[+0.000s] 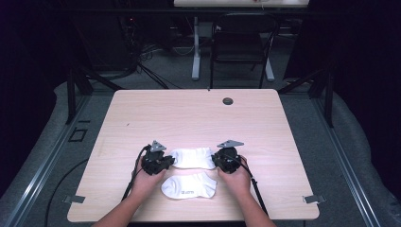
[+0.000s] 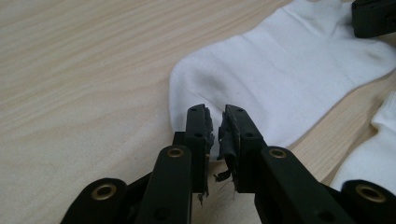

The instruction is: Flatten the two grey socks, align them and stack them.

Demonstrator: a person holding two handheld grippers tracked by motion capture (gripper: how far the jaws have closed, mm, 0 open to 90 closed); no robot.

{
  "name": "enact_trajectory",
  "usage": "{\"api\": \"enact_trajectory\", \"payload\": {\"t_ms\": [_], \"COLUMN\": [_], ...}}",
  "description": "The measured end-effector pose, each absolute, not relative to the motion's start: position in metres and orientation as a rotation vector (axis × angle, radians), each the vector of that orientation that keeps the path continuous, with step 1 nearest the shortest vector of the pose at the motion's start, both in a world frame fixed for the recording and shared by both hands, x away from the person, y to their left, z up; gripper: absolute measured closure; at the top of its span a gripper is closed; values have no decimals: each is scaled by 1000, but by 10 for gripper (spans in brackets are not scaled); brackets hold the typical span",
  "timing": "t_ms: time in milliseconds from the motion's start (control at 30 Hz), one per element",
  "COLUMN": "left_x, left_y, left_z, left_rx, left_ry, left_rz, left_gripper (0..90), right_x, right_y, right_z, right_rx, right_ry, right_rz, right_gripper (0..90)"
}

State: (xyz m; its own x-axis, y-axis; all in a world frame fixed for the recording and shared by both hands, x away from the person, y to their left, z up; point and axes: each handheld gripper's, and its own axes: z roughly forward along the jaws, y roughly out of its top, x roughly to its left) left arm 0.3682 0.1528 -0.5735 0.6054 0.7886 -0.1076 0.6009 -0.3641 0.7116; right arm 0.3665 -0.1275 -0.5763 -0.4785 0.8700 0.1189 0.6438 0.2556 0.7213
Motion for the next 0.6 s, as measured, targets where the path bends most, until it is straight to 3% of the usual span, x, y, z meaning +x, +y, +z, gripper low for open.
{"api": "enact_trajectory", "payload": {"t_ms": [600], "left_x": [390], "left_y": [161], "left_z": [-564], "left_rx": [2064], "left_ry": [1129], "left_rz": [360], "left_gripper": [668], "right_x": [379], "right_y": [-132], "right_z": [-559], "right_rx": [1374], "right_ry": [2215], "right_rz": [1057], "right_gripper": [706]}}
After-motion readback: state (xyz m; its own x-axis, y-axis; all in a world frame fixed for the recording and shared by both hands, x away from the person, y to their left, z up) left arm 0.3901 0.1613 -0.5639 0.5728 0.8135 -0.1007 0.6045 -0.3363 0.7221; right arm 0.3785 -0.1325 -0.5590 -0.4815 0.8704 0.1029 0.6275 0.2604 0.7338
